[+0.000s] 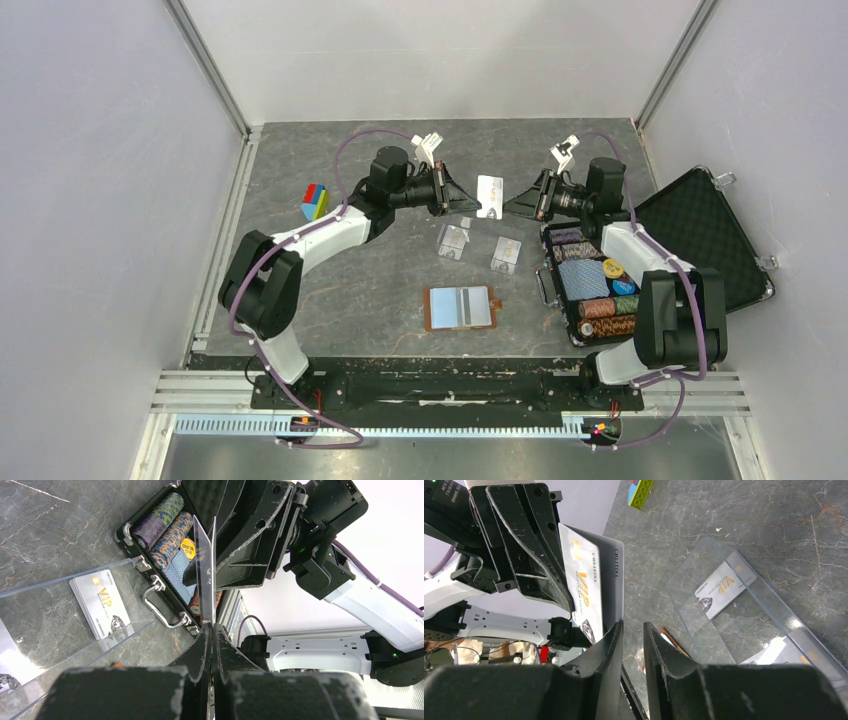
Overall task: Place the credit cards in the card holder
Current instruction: Place the credit card in the storage box.
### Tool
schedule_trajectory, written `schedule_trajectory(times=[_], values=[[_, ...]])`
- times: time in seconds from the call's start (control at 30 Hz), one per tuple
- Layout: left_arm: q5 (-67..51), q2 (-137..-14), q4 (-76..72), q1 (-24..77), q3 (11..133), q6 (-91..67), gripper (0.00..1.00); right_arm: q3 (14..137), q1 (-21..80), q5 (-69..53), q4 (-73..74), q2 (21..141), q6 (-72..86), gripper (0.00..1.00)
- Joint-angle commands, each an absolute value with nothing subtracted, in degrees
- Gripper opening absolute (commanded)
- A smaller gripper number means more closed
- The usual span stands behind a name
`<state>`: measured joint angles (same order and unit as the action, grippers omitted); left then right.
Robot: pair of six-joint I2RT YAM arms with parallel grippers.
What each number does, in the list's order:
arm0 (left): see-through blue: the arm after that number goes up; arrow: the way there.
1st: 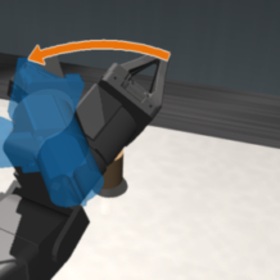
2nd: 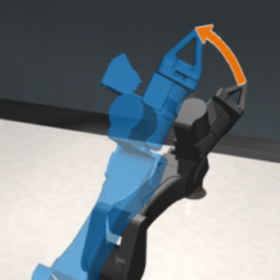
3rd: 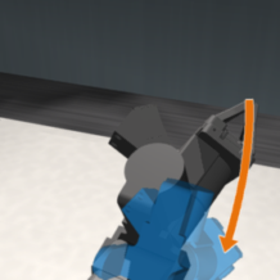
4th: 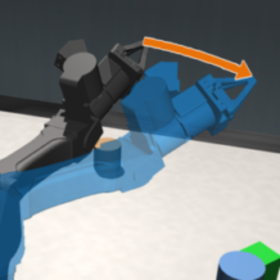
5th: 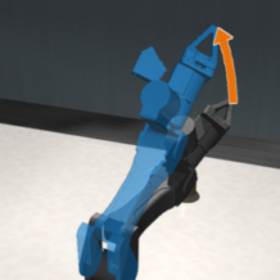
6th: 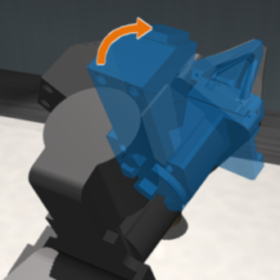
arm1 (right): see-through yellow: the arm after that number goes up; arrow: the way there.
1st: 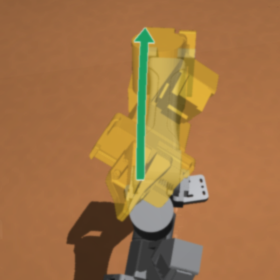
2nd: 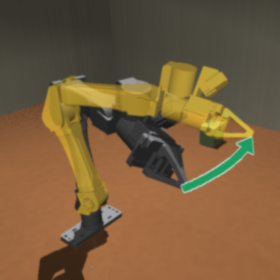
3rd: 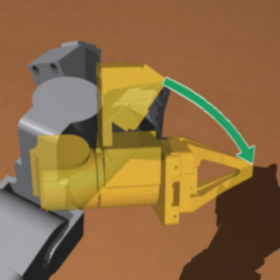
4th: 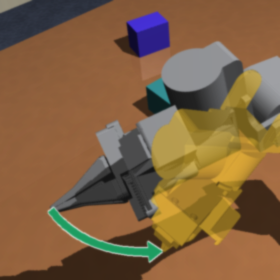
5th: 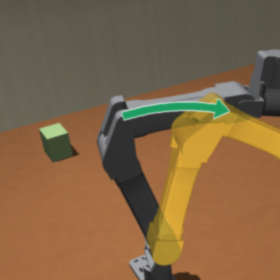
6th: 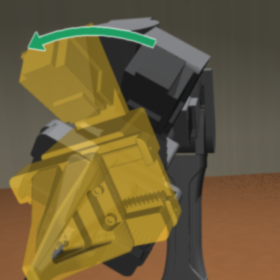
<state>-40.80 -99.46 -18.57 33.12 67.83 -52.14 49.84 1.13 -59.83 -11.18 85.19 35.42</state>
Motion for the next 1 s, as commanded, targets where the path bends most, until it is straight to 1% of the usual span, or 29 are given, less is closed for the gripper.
schedule_trajectory(times=[0.0,0.1,0.27,0.37,0.43,0.5,0.57,0.6,0.63,0.67,0.7,0.77,0.83,0.9,0.97], values=[[-43.0,-96.4,-22.4,33.4,67.4,-54.8,0.02,48.4,0.9,-62.0,-18.3,83.8,39.1,0.24],[-43.6,-96.8,-24.2,33.4,67.0,-56.2,0.02,46.2,1.1,-63.5,-24.8,83.8,43.9,0.27],[-44.3,-97.6,-26.1,33.5,66.4,-57.5,0.02,41.9,2.0,-65.4,-40.7,83.6,55.0,0.4],[-44.8,-98.1,-27.7,33.5,66.2,-58.8,0.02,41.4,2.9,-66.2,-45.8,83.9,58.5,0.46],[-45.2,-98.5,-29.0,33.5,66.3,-59.8,0.02,41.2,3.5,-66.4,-48.6,84.3,60.4,0.47],[-45.5,-98.9,-29.9,33.5,66.4,-60.4,0.02,41.1,4.0,-66.5,-51.4,84.6,62.4,0.43],[-45.4,-99.1,-30.2,33.5,66.3,-60.6,0.02,40.6,4.0,-66.5,-55.7,85.0,65.3,0.32],[-45.2,-99.0,-30.2,33.5,66.2,-60.6,0.02,40.6,4.0,-66.7,-57.2,85.2,66.5,0.26],[-44.9,-99.0,-30.2,33.5,65.9,-60.6,0.02,40.6,4.0,-66.7,-58.1,85.4,67.1,0.18],[-44.6,-98.9,-30.1,33.5,65.6,-60.5,0.02,40.7,4.0,-66.8,-58.4,85.6,67.3,0.07],[-44.4,-98.9,-29.9,33.4,65.3,-60.4,0.02,40.7,4.0,-66.9,-58.4,85.6,67.3,0.0],[-43.7,-98.6,-29.1,33.4,64.7,-59.9,0.02,40.8,4.0,-66.5,-57.6,85.3,66.5,0.0],[-42.7,-97.9,-27.5,33.4,64.0,-58.7,0.02,41.3,4.0,-66.0,-53.7,84.9,63.6,0.0],[-41.3,-97.1,-25.2,33.2,63.4,-57.1,0.02,42.8,4.0,-65.0,-44.9,84.0,57.5,0.0],[-40.2,-96.2,-22.8,32.9,62.8,-55.7,0.02,45.8,3.8,-63.2,-30.7,83.2,47.5,0.0]])
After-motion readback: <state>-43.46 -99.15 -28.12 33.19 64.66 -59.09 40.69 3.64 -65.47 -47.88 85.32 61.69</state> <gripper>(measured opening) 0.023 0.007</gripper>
